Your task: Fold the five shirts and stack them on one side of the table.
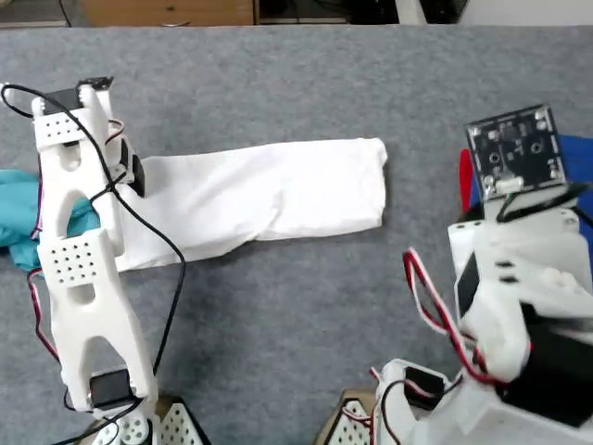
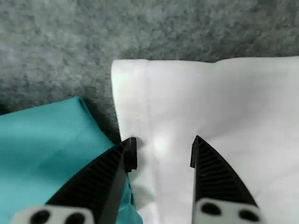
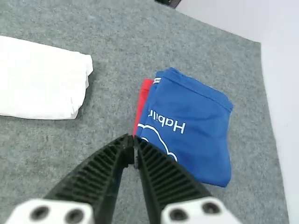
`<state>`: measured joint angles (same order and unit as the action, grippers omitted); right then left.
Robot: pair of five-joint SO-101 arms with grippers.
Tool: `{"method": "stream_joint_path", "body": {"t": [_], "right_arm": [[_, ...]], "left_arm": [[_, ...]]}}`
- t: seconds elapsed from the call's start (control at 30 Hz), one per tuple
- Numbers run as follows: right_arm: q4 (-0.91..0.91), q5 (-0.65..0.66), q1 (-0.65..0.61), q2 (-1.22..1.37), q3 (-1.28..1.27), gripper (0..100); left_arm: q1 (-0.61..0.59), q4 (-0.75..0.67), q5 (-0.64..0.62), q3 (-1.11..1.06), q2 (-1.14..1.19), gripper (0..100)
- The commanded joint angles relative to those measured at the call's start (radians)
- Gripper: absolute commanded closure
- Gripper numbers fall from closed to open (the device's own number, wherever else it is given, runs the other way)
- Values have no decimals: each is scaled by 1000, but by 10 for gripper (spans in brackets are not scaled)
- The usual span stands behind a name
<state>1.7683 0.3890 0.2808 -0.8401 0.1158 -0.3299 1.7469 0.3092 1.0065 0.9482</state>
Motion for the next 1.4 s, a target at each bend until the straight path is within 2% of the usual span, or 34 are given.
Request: {"method": "stream_joint_path", "body": {"t": [0.0,0.17,0.43,0.9,1.2,1.37], "right_arm": [[14,11,5,-10,-2,996],[14,11,5,-10,-2,996],[14,11,7,-13,-18,996],[14,52,8,-13,-18,996],[12,52,10,-13,-12,996],[12,52,12,-13,-12,996]], "left_arm": [[-25,12,8,40,-13,804],[-9,11,8,38,-1,800],[91,-40,15,48,68,804],[66,-25,12,101,151,809],[100,-25,20,104,183,983],[100,14,20,103,177,982]]}}
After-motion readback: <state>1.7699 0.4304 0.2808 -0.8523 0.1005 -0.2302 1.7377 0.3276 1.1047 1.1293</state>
